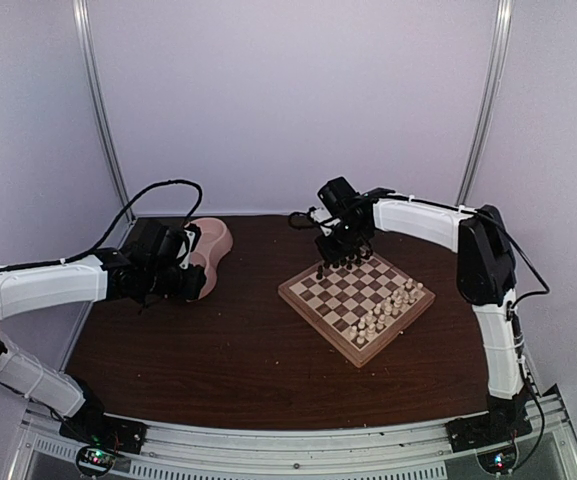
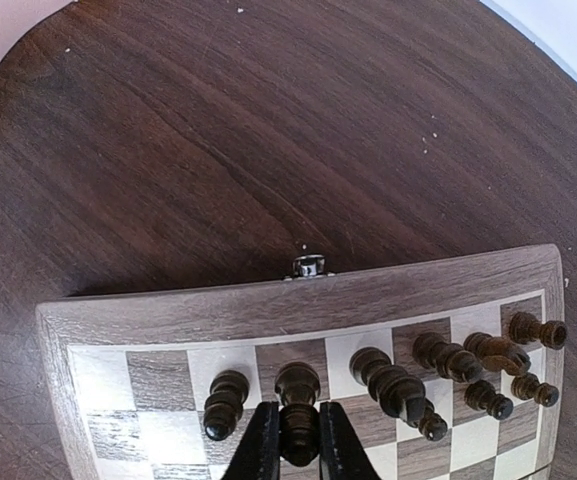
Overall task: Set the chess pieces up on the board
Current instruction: Place the queen at d8.
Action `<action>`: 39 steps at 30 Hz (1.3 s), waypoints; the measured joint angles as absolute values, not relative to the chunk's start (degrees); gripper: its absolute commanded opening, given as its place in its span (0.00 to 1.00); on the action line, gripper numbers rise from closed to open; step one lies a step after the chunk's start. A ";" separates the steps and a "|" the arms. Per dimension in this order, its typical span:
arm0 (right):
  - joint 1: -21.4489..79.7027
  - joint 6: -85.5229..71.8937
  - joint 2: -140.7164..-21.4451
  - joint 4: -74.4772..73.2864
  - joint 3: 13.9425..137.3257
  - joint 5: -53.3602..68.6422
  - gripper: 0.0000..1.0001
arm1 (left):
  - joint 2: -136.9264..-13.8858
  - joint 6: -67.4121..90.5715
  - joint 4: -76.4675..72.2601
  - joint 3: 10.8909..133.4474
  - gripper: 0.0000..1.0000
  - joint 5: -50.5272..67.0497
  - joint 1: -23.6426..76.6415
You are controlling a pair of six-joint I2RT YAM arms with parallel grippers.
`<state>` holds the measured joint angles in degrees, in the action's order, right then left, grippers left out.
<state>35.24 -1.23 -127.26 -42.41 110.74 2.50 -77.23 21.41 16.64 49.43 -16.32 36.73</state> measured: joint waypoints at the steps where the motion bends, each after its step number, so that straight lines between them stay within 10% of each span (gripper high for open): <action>1: 35.24 -1.23 -127.52 -42.41 110.93 2.48 0.11 | -77.23 21.39 16.69 49.43 0.49 -16.32 36.73; 39: 35.20 0.43 -129.88 -43.77 115.35 1.85 0.28 | -77.23 21.39 17.78 50.09 0.50 -16.29 36.69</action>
<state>35.20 0.43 -129.88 -43.77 115.35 1.85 -77.23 21.39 17.78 50.09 -16.29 36.69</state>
